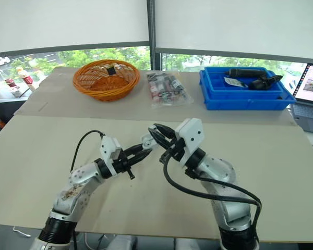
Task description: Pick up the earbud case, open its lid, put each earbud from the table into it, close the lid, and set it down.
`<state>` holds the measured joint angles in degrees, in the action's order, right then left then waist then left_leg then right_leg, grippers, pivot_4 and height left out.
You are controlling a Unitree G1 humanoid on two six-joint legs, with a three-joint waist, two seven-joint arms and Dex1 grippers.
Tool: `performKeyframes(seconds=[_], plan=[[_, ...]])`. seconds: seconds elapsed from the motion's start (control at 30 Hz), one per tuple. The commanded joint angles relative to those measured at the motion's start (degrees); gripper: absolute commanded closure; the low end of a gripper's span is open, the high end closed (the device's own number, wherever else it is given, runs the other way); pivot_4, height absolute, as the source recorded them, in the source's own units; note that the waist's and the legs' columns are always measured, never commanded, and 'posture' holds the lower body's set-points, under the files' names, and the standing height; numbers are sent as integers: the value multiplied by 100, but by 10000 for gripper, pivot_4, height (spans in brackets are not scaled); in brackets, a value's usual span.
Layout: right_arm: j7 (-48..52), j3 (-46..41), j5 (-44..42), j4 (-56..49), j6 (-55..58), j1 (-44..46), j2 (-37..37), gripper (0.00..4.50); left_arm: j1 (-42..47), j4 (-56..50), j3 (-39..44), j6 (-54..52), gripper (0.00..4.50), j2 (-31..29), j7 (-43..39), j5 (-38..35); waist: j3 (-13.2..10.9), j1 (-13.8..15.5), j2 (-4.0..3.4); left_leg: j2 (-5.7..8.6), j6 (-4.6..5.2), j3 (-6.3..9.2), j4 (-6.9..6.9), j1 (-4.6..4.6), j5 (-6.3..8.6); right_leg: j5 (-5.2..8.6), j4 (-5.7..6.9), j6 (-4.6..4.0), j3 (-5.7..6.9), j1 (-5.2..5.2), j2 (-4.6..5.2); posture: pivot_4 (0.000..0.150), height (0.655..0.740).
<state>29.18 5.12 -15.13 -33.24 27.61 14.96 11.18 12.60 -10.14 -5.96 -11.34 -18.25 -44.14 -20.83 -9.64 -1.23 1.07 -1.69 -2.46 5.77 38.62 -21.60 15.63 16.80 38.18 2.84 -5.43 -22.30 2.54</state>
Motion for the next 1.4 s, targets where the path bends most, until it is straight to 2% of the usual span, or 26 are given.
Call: performKeyframes(seconds=[0.03,0.27,0.57,1.23,1.3,1.4], plan=[[-139,145,92,54,-432,-79,-71,41500,107,-83,47,-24,39928,26,-70,-171,0,-12,0,0,0,0,0,0,0,0,0,0,0,-1,0,1500,7136],[-182,470,517,421,-1055,-230,73,41500,158,-39,53,-25,39928,12,-93,-191,0,-47,0,0,0,0,0,0,0,0,-1,0,0,0,0,1500,7136],[-375,487,976,956,-1762,-318,195,41500,194,-10,59,-8,39929,-15,-121,-189,0,-95,0,0,0,1,-1,-2,0,0,-2,0,0,-1,-1,1500,7136],[-215,865,1453,1134,-1970,-394,516,41500,176,-39,66,1,39929,0,-149,-148,-1,-108,-1,0,0,2,-1,-1,0,0,-2,0,0,-1,-1,1500,7136],[-228,776,1303,1091,-1858,-434,477,30928,167,-44,60,15,39929,-8,-152,-141,-1,-106,0,0,0,2,-1,-2,0,0,-3,0,-1,-1,-1,1500,7136],[-185,718,1156,1008,-1706,-469,490,21120,156,-52,56,28,39929,-27,-158,-135,-1,-108,0,0,0,2,-1,-2,0,0,-3,0,-1,-1,-1,1500,7136]])
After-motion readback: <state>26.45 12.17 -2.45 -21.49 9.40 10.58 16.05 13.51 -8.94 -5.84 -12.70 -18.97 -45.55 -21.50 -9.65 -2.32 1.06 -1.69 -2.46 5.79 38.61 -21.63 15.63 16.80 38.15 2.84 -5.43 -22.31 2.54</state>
